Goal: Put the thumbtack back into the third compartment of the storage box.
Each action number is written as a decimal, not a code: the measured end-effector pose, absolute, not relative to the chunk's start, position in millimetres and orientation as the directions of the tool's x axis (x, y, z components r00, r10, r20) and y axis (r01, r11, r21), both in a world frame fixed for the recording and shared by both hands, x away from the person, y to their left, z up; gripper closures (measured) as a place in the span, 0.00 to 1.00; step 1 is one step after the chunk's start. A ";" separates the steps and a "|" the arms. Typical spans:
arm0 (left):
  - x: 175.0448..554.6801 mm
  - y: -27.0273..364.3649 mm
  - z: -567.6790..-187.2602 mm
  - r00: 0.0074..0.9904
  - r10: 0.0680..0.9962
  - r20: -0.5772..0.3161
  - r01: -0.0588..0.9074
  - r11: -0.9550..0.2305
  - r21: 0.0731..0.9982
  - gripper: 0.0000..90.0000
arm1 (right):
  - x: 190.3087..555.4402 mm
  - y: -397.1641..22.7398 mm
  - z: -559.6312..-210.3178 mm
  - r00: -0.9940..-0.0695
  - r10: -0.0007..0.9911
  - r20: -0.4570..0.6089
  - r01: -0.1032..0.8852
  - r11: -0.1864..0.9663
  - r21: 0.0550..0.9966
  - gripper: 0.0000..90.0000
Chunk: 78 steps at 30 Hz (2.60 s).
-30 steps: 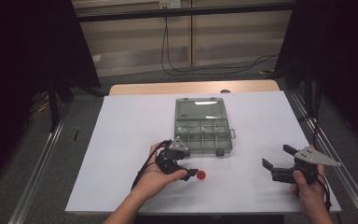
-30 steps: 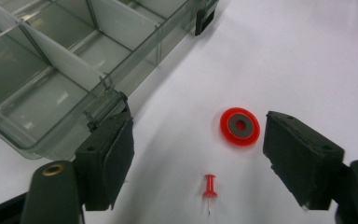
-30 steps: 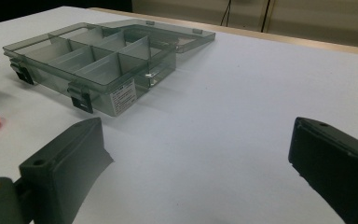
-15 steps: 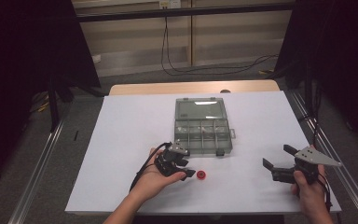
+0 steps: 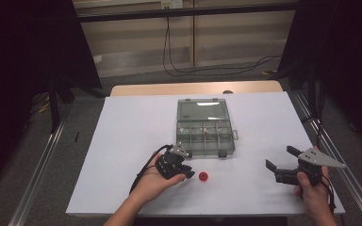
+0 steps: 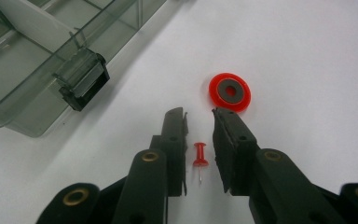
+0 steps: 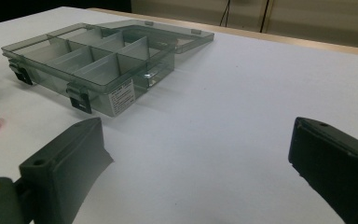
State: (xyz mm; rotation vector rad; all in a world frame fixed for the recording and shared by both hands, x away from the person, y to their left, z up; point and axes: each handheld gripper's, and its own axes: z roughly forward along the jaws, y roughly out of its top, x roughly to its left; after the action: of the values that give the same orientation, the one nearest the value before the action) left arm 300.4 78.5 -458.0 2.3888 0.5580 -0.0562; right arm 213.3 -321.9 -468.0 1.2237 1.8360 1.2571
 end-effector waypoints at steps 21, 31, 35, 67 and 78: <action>298.0 77.4 -466.0 0.909 0.375 -0.184 0.408 -0.702 0.584 0.89 | 213.6 -321.5 -468.3 -0.401 0.916 0.022 0.354 0.133 0.926 0.04; 299.2 79.2 -466.5 0.921 0.355 -0.159 0.379 -0.727 0.573 0.92 | 214.1 -320.1 -469.0 -0.403 0.915 0.024 0.358 0.133 0.924 0.04; 294.1 76.5 -465.8 0.917 0.373 -0.139 0.381 -0.719 0.582 0.93 | 213.9 -319.4 -468.9 -0.403 0.915 0.025 0.359 0.133 0.924 0.04; 310.5 74.3 -448.9 0.906 0.387 -0.173 0.405 -0.668 0.624 0.93 | 214.7 -319.4 -469.6 -0.405 0.914 0.023 0.358 0.135 0.924 0.04; 319.5 67.0 -439.8 0.906 0.390 -0.168 0.401 -0.659 0.636 0.93 | 214.4 -320.2 -469.2 -0.404 0.915 0.021 0.355 0.135 0.925 0.04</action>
State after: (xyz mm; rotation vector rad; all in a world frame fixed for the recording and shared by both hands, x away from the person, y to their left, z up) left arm 319.5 67.0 -439.8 2.3576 0.5622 -0.0218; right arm 214.4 -320.2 -469.2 1.2189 1.8413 1.2537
